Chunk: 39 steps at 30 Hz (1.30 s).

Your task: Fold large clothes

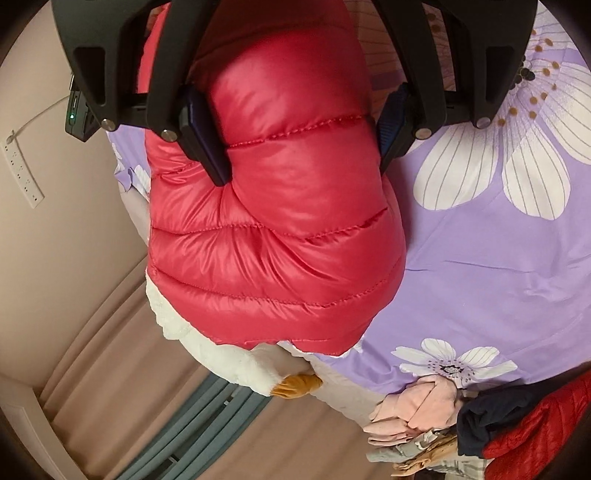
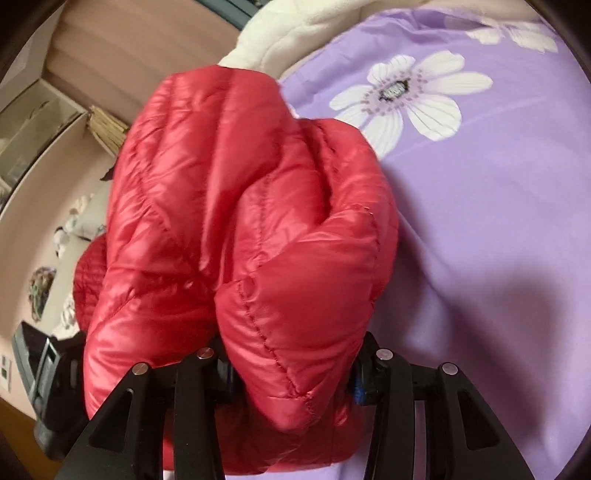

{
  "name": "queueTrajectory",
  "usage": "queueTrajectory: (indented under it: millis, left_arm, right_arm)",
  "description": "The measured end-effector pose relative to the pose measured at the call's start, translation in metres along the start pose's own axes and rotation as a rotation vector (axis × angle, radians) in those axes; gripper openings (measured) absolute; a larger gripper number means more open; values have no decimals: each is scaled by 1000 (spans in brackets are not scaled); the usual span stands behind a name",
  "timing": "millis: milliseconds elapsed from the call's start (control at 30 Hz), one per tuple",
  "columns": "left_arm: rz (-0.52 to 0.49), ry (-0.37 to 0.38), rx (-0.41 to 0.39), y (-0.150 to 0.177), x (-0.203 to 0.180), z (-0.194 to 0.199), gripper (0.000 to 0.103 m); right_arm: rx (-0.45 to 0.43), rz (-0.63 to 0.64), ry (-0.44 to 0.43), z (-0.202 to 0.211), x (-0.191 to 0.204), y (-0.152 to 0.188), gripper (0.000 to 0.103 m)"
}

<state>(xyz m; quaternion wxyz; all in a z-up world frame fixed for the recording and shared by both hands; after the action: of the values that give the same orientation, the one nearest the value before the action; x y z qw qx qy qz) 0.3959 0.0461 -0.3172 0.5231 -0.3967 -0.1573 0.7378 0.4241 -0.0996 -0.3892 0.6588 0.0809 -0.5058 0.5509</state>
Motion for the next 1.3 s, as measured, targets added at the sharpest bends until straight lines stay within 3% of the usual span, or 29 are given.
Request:
queueTrajectory:
  millis: [267,333,467,567,633,733,767,833,1033,1300]
  left_arm:
    - [21,-30,15,-6,6,-5,79]
    - [29,-49,19,-7,6,2,83]
    - [12,-168,-47,-18,13,41,81]
    - [-31,-213,-118,-27,12,88,83]
    - [-62,-230,-148,-30,6,119,84]
    - [-98,-209,-213,-33,-10,177,96]
    - [-105,-212,-232,-33,-14,193,102]
    - [-119,-187,-276,-34,-22,222,103]
    - [-135,-177,-359,-23,-32,285,103]
    - [-155,-115,-395,-11,-44,319,103]
  right_arm:
    - [5,27,95,0,-4,-13,46]
    - [24,4,116,2,-4,-15,52]
    - [0,-35,76,46,1,-17,56]
    - [-96,33,133,104,20,-22,74]
    - [-156,105,155,142,42,-24,78]
    - [-245,228,192,196,87,-21,85]
    - [-278,271,191,212,103,-19,91]
    - [-324,334,183,237,132,-11,102]
    - [-384,442,167,270,184,10,102]
    - [-385,511,181,273,197,33,102]
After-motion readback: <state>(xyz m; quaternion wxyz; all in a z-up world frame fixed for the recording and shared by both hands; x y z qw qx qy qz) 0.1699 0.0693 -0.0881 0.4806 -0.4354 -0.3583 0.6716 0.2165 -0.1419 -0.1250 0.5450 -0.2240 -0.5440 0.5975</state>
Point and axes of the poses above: each gripper's, at about its wrist camera, not at the fingertips, and z roughly against the way its jaws point, x to its left, y to its underside, the point moved 7 cm from there along -z, roughly the way its jaws point, and after that the axes turned 11 degrees about -y, right-handed, at the moved point
